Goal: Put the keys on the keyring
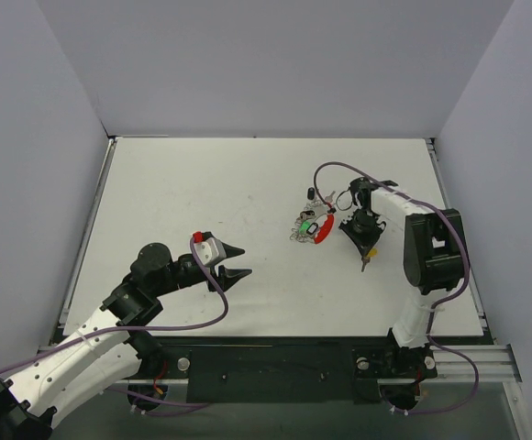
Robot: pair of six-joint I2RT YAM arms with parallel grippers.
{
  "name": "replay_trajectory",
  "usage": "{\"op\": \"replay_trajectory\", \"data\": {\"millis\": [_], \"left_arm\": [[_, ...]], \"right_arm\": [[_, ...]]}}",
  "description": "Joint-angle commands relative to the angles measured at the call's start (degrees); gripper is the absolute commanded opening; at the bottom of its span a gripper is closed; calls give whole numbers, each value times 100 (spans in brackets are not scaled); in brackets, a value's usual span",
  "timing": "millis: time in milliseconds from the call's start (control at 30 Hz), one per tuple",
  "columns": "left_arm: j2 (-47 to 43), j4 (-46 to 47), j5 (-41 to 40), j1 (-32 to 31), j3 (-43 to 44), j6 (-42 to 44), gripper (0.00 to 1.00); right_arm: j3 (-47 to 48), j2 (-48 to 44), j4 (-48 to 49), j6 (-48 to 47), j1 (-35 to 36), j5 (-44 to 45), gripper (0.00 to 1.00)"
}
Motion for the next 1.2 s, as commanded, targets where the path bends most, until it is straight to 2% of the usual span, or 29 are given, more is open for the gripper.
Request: {"op": "replay_trajectory", "data": {"millis": [0,300,733,967,1167], "left_arm": [[-5,293,103,23,32,-54,59],[-14,276,94,32,32,-36,59],[-23,223,59,32,32,-1,59],[-14,197,41,24,41,25,59],[-22,188,41,32,50,34,59]], "right_arm": [[-400,-455,527,129,90,88,0],[-1077,-974,1222,419,187,175,0],[-1430,-1185,1846,815,222,430,0],[-1447,-1203,1855,841,187,360,13],[-1473,-1299,1855,833,143,237,18]]}}
